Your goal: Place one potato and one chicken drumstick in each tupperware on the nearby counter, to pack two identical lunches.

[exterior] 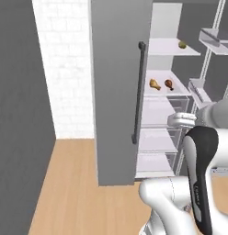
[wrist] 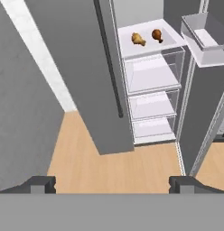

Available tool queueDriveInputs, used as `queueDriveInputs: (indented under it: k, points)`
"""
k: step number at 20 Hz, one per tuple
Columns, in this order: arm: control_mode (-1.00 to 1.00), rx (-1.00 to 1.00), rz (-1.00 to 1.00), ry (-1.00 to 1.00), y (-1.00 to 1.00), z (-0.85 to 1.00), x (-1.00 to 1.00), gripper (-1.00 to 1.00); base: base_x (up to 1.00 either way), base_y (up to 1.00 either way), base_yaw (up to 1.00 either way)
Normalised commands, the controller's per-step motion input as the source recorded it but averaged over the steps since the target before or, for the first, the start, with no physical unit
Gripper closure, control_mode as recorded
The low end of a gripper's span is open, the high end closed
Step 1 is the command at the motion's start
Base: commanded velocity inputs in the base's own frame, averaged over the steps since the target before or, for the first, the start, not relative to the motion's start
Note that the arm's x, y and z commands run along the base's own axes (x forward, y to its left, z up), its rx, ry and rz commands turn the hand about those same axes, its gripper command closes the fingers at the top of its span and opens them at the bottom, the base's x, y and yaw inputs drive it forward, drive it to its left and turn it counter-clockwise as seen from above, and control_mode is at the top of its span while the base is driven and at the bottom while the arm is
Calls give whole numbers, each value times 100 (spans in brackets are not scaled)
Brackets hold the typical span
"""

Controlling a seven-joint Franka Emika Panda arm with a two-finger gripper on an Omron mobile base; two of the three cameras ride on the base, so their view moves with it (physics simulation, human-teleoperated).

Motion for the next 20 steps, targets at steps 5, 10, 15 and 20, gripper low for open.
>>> queueDriveInputs:
  k: [5, 10, 15, 20]
  points:
    - [100, 0, 0, 0, 0, 0, 0, -100, 100, -4, -36]
    - [100, 0, 0, 0, 0, 0, 0, -100, 100, 4, -34]
    - [100, 0, 0, 0, 0, 0, 0, -100, 93, 0, -33]
    - [100, 0, 0, 0, 0, 0, 0, -100, 39, -35, -15]
